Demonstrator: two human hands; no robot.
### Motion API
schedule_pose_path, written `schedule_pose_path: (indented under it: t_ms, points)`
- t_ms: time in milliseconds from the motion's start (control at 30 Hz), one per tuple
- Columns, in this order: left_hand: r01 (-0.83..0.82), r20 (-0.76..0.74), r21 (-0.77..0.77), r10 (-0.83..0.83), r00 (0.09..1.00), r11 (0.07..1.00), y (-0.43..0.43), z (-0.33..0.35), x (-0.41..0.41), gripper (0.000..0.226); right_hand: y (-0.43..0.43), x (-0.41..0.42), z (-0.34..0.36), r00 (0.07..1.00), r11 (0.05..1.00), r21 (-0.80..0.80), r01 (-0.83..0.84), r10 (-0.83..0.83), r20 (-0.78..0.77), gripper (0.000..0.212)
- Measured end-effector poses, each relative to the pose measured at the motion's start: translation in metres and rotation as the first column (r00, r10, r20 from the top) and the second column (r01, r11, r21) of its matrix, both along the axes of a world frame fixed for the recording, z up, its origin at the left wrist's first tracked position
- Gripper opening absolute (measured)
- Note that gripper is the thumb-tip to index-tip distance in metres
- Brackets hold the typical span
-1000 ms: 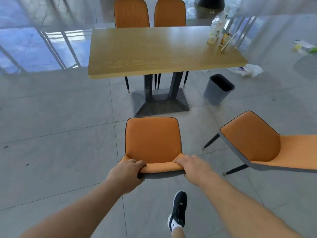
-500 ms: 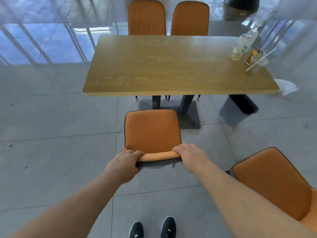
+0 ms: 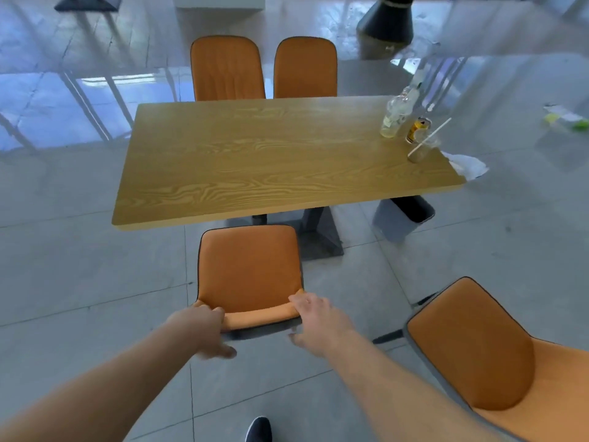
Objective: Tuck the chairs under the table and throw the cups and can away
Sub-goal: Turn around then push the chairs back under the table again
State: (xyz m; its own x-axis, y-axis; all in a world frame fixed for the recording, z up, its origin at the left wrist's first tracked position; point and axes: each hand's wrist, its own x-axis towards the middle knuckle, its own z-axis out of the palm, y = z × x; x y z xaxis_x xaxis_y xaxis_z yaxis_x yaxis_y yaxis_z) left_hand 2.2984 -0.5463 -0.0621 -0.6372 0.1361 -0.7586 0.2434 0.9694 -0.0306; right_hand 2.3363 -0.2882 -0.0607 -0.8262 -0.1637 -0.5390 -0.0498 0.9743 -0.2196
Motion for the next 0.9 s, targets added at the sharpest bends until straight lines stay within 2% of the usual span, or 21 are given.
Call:
schedule_pose_path:
  t_ms: [67,133,200,267,433,567,767,900]
  points:
    - [0.035,-0.058,0.006,-0.034,0.998,0.999,0.041,0.027,-0.011,0.093,0.036,0.006,0.028,0.996,0.998,0.004,0.058,-0.057,-0.071,0.078]
    - [0.088,-0.241,0.155,-0.049,0.969,0.984,0.094,0.057,-0.02,0.097,0.086,0.017,0.062,0.977,0.989,0.02,0.15,-0.145,-0.157,0.077]
    - [0.187,-0.366,0.327,-0.058,0.929,0.926,0.157,0.09,-0.021,0.097,0.141,0.036,0.099,0.935,0.961,0.016,0.275,-0.263,-0.237,0.075]
    - [0.293,-0.428,0.431,-0.092,0.899,0.854,0.226,0.12,-0.01,0.095,0.197,0.069,0.132,0.875,0.924,0.033,0.381,-0.348,-0.337,0.072]
    - [0.512,-0.539,0.518,-0.203,0.817,0.685,0.395,0.169,0.076,0.091,0.32,0.2,0.177,0.724,0.805,0.052,0.592,-0.502,-0.474,0.068]
    - [0.571,-0.53,0.553,-0.273,0.803,0.607,0.505,0.177,0.177,0.086,0.403,0.319,0.187,0.641,0.727,0.045,0.685,-0.572,-0.511,0.067]
    - [0.578,-0.472,0.571,-0.342,0.812,0.584,0.628,0.157,0.308,0.083,0.507,0.466,0.182,0.572,0.633,0.055,0.772,-0.654,-0.495,0.073]
    - [0.563,-0.413,0.584,-0.382,0.826,0.585,0.68,0.136,0.359,0.085,0.565,0.518,0.167,0.575,0.601,0.097,0.794,-0.689,-0.442,0.076]
